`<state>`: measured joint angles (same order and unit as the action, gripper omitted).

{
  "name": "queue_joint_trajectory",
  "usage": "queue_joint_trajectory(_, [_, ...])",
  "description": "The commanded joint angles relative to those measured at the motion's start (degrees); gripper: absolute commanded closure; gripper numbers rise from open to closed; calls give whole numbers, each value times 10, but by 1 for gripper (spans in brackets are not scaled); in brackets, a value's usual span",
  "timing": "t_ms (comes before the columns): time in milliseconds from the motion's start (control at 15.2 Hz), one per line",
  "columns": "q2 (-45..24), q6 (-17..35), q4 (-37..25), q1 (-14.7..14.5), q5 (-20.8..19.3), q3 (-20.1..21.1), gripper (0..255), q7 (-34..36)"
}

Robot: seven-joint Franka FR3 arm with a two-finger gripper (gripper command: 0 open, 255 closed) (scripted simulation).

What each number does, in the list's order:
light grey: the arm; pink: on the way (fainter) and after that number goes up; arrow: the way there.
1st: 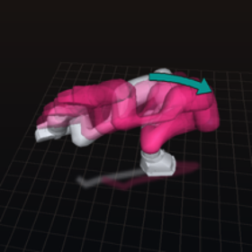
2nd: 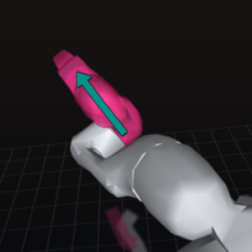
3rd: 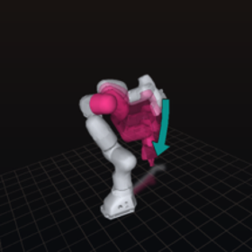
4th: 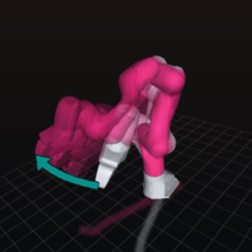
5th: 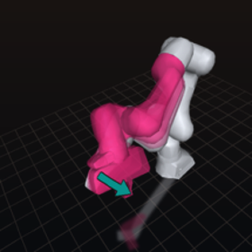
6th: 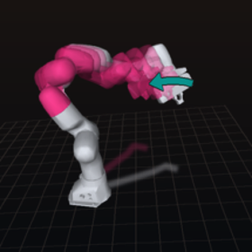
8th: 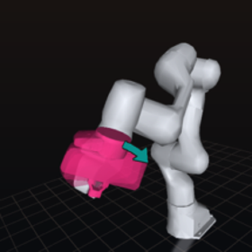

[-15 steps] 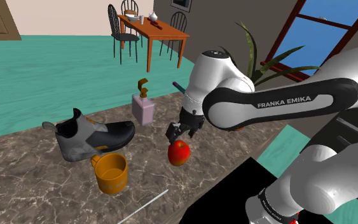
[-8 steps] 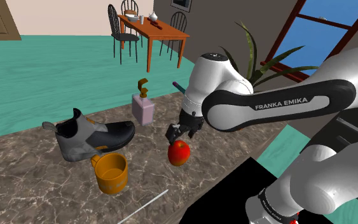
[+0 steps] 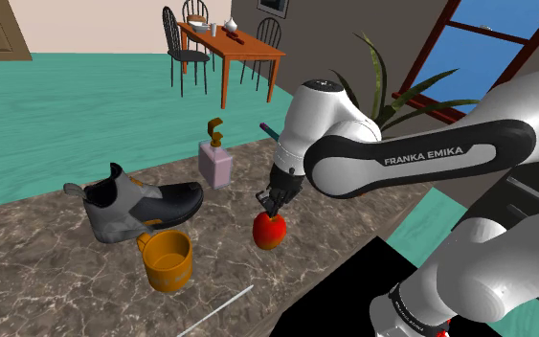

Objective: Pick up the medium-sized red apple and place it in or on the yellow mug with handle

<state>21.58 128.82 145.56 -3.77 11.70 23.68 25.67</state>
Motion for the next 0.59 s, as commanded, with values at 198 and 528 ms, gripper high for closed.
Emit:
queue_joint_trajectory(198, [4, -9, -4, 0, 0, -2, 255, 0])
queue_joint_trajectory(528, [24, -52, -29, -1, 0, -9, 255, -2])
